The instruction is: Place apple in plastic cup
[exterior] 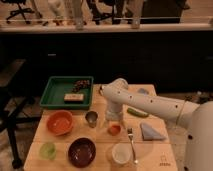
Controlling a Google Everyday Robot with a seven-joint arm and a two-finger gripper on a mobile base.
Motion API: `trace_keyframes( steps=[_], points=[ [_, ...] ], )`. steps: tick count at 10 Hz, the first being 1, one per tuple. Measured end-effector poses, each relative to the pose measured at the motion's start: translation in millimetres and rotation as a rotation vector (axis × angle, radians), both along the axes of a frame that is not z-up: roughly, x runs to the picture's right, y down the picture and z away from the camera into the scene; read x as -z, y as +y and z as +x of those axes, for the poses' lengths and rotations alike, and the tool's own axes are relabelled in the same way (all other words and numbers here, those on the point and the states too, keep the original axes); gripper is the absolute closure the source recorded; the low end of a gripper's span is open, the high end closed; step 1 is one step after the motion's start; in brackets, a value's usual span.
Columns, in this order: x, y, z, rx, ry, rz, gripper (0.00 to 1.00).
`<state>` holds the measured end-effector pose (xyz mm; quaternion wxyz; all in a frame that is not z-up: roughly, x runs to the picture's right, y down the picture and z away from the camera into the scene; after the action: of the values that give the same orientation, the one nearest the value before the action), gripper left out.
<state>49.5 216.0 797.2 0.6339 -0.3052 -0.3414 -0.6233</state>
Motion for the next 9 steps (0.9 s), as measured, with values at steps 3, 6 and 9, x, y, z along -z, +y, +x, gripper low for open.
trace_keyframes(
  steps=[3, 6, 9],
  points=[
    [-16.2, 2.9, 9.9, -0.011, 0.01, -0.026, 0.2],
    [-29.2, 8.3, 7.7, -0.011, 0.01, -0.049, 0.24],
    [-32.4, 14.1, 6.6, -0.01, 0.006, -0.058, 0.51]
  ],
)
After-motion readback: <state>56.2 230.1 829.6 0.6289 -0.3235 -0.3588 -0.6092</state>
